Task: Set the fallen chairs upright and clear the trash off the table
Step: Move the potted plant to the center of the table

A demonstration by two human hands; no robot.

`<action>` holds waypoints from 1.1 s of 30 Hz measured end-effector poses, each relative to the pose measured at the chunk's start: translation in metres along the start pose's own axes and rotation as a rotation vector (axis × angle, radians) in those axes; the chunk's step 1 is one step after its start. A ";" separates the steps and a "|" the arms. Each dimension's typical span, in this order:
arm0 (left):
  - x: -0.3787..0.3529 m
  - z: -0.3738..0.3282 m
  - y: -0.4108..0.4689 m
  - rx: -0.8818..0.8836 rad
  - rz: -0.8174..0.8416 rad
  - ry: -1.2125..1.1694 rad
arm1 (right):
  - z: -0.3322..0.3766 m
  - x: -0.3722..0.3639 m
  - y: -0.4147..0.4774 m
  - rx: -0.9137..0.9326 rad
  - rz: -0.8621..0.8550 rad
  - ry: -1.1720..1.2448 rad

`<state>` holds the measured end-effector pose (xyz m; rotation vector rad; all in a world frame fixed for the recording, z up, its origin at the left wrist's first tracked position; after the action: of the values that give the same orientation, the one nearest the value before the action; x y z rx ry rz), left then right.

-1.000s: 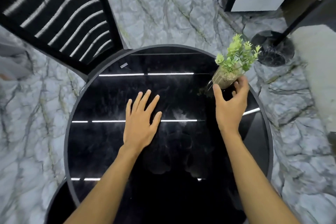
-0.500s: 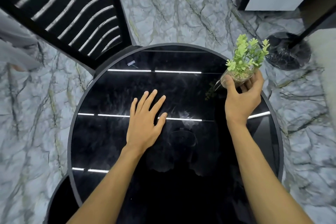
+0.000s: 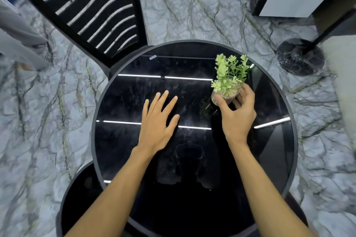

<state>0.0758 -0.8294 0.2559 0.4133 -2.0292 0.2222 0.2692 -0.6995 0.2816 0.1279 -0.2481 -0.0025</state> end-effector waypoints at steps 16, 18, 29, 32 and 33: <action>-0.006 0.045 -0.076 0.033 0.045 0.141 | 0.002 -0.044 -0.089 0.000 0.142 0.044; -0.007 0.046 -0.076 0.033 0.040 0.158 | 0.002 -0.044 -0.091 0.002 0.137 0.041; -0.006 0.045 -0.074 0.032 0.025 0.153 | 0.000 -0.037 -0.094 -0.002 0.130 0.011; -0.006 0.045 -0.074 0.038 0.025 0.149 | 0.001 -0.037 -0.094 0.002 0.135 0.000; -0.005 0.045 -0.074 0.038 0.024 0.147 | 0.002 -0.037 -0.094 0.005 0.139 -0.003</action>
<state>0.0697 -0.9115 0.2287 0.3854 -1.8888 0.2982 0.2342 -0.7924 0.2621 0.1150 -0.2595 0.1362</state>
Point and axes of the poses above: each hand's wrist, its own y-axis towards the middle knuckle, its own x-axis out of the back of the hand, z = x × y, the point moved 5 cm from there along y, towards the middle knuckle, and after that the axes turned 1 degree about x, right-handed, at the moved point
